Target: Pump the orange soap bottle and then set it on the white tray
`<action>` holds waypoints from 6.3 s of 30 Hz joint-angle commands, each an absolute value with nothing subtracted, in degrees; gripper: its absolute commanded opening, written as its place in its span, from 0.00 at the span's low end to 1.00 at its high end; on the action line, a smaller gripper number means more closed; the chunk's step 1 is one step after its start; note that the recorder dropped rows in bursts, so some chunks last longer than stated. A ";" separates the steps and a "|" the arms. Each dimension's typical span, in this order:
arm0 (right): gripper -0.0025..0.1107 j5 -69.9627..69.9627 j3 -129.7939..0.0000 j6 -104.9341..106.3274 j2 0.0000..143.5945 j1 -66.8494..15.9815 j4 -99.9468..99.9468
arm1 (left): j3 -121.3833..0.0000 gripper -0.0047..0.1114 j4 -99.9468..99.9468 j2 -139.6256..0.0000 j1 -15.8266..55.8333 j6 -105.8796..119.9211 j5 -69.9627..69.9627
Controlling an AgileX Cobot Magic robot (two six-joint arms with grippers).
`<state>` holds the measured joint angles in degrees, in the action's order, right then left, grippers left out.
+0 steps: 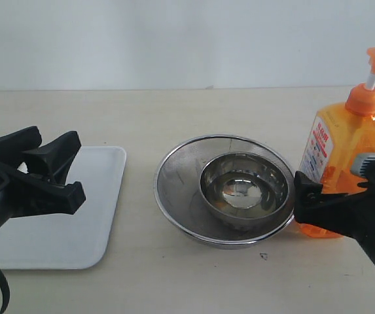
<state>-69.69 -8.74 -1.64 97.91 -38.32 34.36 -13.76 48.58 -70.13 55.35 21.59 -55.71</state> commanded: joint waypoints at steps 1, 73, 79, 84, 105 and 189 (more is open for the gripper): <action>0.94 -69.96 -10.02 2.23 97.85 -38.24 35.56 | -13.48 0.47 48.65 -69.69 55.17 21.00 -55.66; 0.02 -69.96 -15.47 30.54 97.85 -33.15 26.01 | -13.48 0.47 48.65 -69.69 55.17 21.00 -55.66; 0.02 -69.96 -15.47 32.38 97.85 -33.15 25.52 | -13.48 0.47 48.65 -69.69 55.17 21.00 -55.66; 0.02 -69.96 -15.47 33.07 97.85 -33.15 26.42 | -13.48 0.47 48.65 -69.69 55.17 21.00 -55.66; 0.02 -69.96 -15.47 32.08 97.85 -33.15 26.40 | -13.48 0.47 48.65 -69.69 55.17 21.00 -55.66; 0.02 -69.96 -15.47 30.02 97.85 -33.15 23.59 | -71.92 0.08 77.05 -86.22 26.30 88.65 53.03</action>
